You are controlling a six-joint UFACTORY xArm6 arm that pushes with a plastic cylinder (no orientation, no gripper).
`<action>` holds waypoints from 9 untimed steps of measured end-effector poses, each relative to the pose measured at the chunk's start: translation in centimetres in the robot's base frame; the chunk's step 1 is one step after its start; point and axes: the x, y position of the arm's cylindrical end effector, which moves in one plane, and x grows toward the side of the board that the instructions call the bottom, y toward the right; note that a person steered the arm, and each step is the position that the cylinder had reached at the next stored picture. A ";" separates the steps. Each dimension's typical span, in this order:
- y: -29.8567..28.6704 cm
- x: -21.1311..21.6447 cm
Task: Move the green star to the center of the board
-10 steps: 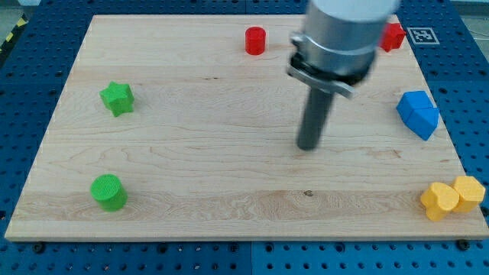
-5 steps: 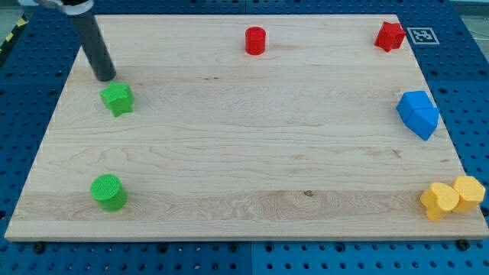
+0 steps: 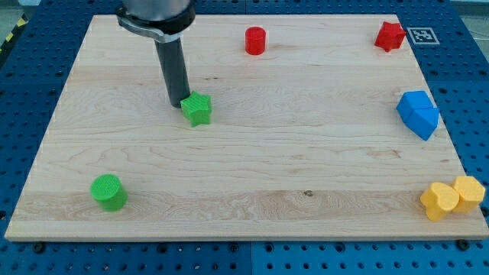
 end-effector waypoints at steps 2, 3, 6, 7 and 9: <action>-1.0 0.2; 2.7 1.0; 0.9 3.9; 4.9 3.9; 9.9 3.9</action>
